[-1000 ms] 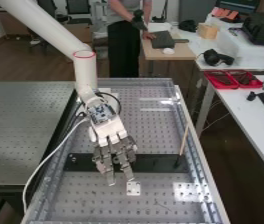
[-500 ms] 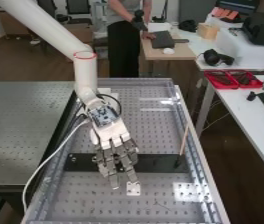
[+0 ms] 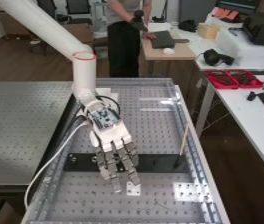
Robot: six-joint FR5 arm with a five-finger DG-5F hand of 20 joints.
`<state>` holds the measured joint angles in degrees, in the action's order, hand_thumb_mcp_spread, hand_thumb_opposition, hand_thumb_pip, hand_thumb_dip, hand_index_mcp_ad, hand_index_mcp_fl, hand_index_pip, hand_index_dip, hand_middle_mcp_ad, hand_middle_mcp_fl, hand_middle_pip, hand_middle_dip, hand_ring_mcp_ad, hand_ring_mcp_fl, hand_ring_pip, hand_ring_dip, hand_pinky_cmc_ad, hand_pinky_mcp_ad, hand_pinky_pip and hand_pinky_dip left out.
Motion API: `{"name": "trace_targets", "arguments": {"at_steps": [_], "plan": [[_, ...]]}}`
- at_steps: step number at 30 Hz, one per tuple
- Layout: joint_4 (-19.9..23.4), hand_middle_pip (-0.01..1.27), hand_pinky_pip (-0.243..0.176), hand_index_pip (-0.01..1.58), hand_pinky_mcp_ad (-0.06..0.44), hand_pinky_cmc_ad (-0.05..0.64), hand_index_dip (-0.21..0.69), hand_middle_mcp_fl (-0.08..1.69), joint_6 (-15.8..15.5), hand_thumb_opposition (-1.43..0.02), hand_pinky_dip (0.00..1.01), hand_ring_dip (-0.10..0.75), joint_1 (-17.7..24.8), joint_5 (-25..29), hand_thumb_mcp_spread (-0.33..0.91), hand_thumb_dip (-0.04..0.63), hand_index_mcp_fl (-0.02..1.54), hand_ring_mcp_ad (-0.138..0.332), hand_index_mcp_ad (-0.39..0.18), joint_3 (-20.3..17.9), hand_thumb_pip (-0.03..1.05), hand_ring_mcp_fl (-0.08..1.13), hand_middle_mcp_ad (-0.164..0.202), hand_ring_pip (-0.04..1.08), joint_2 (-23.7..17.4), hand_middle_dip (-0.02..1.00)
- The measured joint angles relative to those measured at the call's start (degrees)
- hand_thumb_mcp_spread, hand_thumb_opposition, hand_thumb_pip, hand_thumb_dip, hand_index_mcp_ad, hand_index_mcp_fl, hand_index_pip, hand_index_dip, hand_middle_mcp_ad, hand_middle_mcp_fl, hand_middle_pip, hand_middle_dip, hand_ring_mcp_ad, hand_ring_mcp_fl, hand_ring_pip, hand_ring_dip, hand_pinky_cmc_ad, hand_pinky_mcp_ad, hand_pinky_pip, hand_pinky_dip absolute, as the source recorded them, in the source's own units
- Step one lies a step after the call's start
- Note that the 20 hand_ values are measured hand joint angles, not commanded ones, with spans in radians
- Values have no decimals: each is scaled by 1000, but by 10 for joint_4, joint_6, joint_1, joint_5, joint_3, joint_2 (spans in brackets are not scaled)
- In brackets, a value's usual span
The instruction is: Grab the pcb board and place it in the clear container
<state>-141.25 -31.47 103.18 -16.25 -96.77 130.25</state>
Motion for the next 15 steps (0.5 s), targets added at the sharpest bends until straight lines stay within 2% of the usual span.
{"name": "trace_targets", "arguments": {"at_steps": [6, 15], "plan": [[4, 126, -126, 1557, 195, 328, 127, 7, -7, -848, 773, -14, -3, -7, 372, 237, 68, 241, 5, -3, 686, 0, 91, 112, -2, 106], [-16, 126, -126, 1557, 195, 328, 122, 3, 5, -848, 754, -14, -7, -20, 370, 237, 87, 239, -3, 4, 691, 0, 93, 108, 3, 106]]}}
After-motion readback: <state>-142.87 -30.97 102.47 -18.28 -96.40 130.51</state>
